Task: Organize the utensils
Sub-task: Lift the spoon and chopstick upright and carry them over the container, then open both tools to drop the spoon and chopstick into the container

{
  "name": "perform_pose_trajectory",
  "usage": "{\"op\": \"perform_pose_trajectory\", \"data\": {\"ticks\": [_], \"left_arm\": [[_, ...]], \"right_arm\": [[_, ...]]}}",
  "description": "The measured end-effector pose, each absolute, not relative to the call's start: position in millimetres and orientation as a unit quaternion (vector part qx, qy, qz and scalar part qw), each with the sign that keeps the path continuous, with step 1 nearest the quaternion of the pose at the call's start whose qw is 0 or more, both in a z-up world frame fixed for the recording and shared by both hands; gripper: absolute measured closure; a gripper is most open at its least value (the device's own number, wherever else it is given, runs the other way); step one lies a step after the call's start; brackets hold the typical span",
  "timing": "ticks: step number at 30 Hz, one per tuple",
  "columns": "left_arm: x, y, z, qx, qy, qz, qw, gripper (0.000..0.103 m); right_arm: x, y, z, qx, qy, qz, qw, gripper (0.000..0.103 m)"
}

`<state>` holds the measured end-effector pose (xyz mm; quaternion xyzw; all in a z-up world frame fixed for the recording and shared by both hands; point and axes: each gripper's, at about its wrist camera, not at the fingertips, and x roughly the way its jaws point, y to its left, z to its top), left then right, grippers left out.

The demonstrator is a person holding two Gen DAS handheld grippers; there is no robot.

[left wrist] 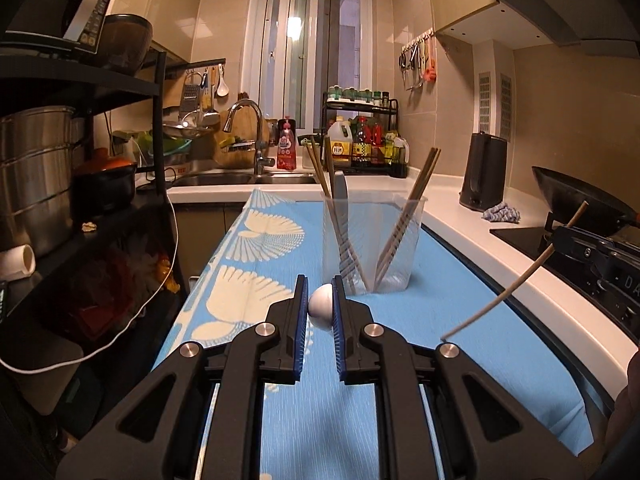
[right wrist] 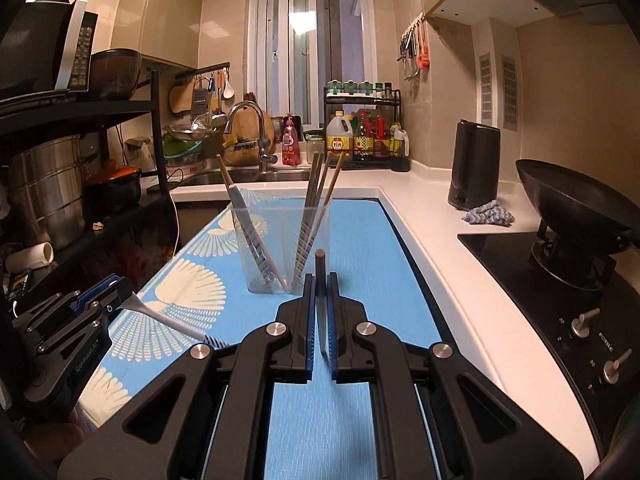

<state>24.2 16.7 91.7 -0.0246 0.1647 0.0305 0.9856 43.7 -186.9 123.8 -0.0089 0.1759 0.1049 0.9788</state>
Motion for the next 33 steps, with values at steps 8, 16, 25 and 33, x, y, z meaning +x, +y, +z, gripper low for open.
{"op": "perform_pose_trajectory", "data": {"ticks": [8,16,25,33], "left_arm": [[53.5,20.7,128.3,-0.013,0.168,0.020,0.986,0.091],[96.8,26.1,171.7,0.003,0.236,-0.014,0.972,0.091],[146.6,29.2,254.7,0.021,0.242,-0.042,0.969,0.091],[207.5,28.7,282.3,0.012,0.216,-0.047,0.975,0.091]], "right_arm": [[71.3,-179.9,154.7,-0.012,0.173,0.127,0.977,0.098],[95.3,-175.5,183.2,-0.011,0.177,0.149,0.973,0.098],[133.6,-157.2,272.7,-0.011,0.123,0.180,0.976,0.098],[194.4,-131.3,302.9,-0.011,0.099,0.174,0.980,0.098]]}}
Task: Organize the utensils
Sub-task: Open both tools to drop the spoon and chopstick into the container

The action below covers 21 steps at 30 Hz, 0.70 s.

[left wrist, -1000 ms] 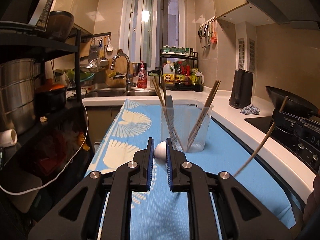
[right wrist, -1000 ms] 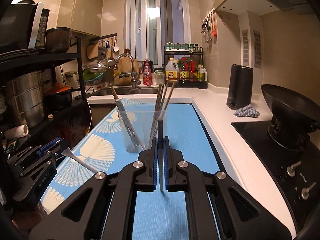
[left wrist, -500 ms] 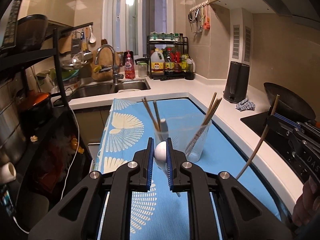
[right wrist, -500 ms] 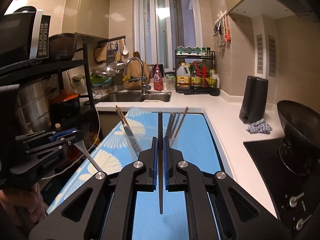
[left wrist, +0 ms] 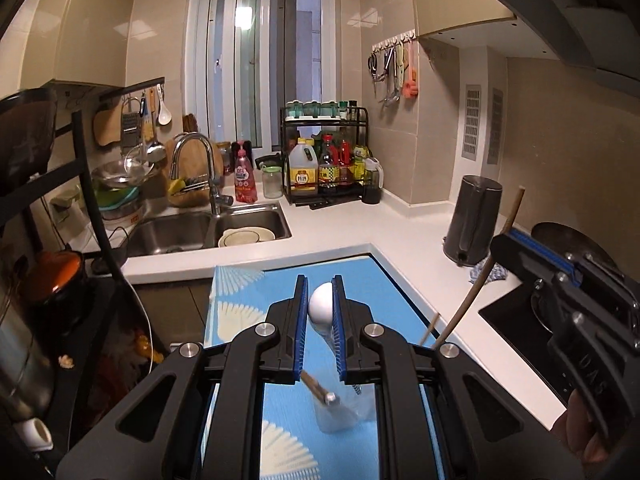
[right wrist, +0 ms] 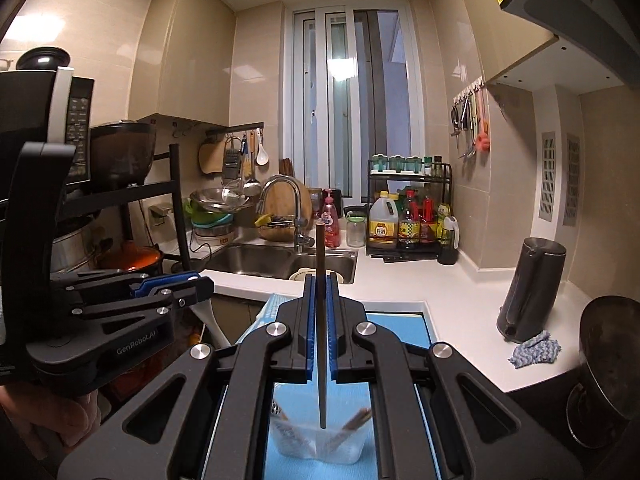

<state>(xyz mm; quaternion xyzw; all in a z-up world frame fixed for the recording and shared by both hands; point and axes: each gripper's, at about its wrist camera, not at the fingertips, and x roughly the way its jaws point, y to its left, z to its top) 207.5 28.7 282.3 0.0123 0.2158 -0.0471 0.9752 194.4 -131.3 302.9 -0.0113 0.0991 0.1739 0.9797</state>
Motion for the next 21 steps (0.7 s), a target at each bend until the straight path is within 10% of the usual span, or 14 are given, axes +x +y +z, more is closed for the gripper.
{"op": "perform_pose_trajectory", "data": {"ticks": [13,21], "left_arm": [[277.5,1.6,161.7,0.047,0.302,-0.082,0.949,0.091],[253.1,-1.4,176.0,0.047,0.275,-0.078,0.957,0.070]], "right_arm": [[264.7,-137.3,202.4,-0.008,0.190,0.173,0.966,0.097],[250.4,-142.8,188.5,-0.016,0.213,0.163,0.963,0.087]]}}
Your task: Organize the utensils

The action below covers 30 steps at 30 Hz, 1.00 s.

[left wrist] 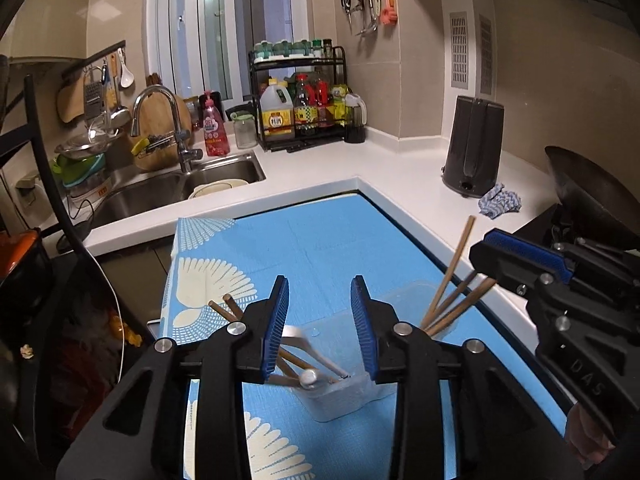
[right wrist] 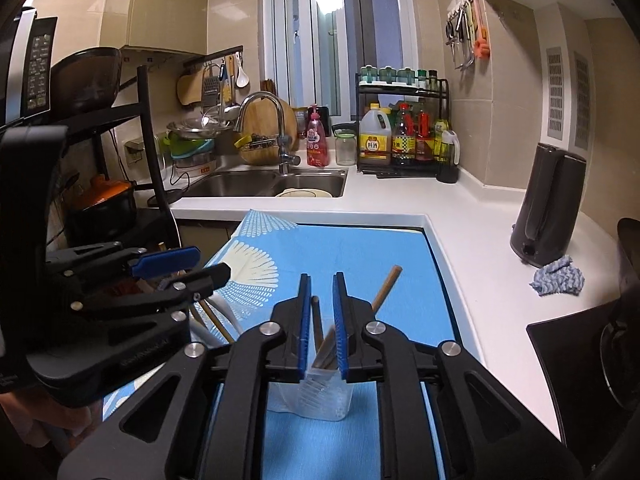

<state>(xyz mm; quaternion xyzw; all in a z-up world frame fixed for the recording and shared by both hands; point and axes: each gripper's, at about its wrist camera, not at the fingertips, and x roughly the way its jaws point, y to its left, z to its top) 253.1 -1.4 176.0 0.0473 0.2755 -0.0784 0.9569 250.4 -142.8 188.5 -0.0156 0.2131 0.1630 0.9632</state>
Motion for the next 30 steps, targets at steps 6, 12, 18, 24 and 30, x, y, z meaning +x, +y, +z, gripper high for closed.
{"op": "perform_pose_trajectory", "data": {"ticks": [6,12,18,24,30], "left_arm": [[220.9,4.8,194.1,0.034,0.248,-0.069,0.966,0.049],[173.6,27.4,190.8,-0.020,0.216,-0.035,0.976,0.016],[136.0,30.2,130.4,-0.063,0.200,0.008,0.978,0.008],[137.9,25.3,95.7,-0.047,0.209,0.013,0.977,0.007],[153.4,25.4,75.7,-0.057,0.225,0.018,0.972,0.007]], "right_arm": [[220.6,-150.9,200.8,-0.016,0.195,0.165,0.967,0.061],[177.0,-166.2,201.5,-0.017,0.173,0.161,0.972,0.032],[145.5,-188.3,163.2,-0.016,0.167,0.116,0.979,0.007],[158.1,-200.0,114.5,-0.028,0.188,0.086,0.978,0.005],[174.8,-211.0,89.0,-0.005,0.212,0.064,0.975,0.005]]}}
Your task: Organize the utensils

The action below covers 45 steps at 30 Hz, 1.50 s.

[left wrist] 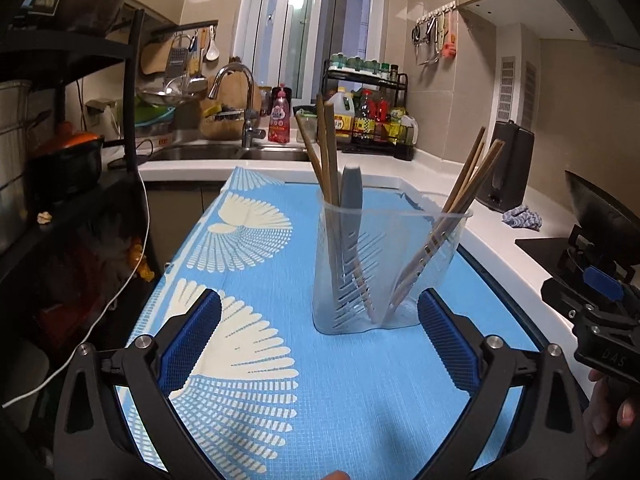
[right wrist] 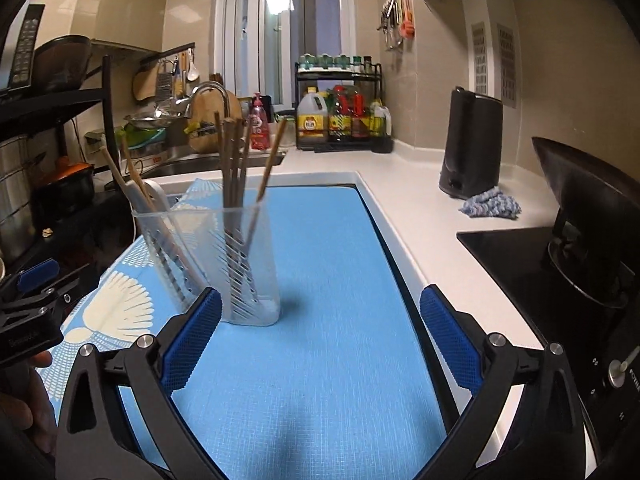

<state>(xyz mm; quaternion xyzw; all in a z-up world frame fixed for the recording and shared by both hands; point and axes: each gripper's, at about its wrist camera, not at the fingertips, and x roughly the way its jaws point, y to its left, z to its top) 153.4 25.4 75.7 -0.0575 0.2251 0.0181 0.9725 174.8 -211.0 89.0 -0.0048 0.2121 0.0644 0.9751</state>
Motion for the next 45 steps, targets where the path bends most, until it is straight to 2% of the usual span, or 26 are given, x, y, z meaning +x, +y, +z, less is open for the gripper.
{"op": "perform_pose_trajectory", "data": {"ticks": [13,45], "left_arm": [[164.6,14.0,56.6,-0.051,0.243,0.011,0.969,0.007],[153.8,14.0,63.1,-0.045,0.231,0.008,0.972,0.007]], "right_arm": [[179.3,-211.1,75.4,-0.013,0.224,0.061,0.973,0.005],[174.9,-204.4,74.2,-0.022,0.218,0.063,0.974,0.005]]}}
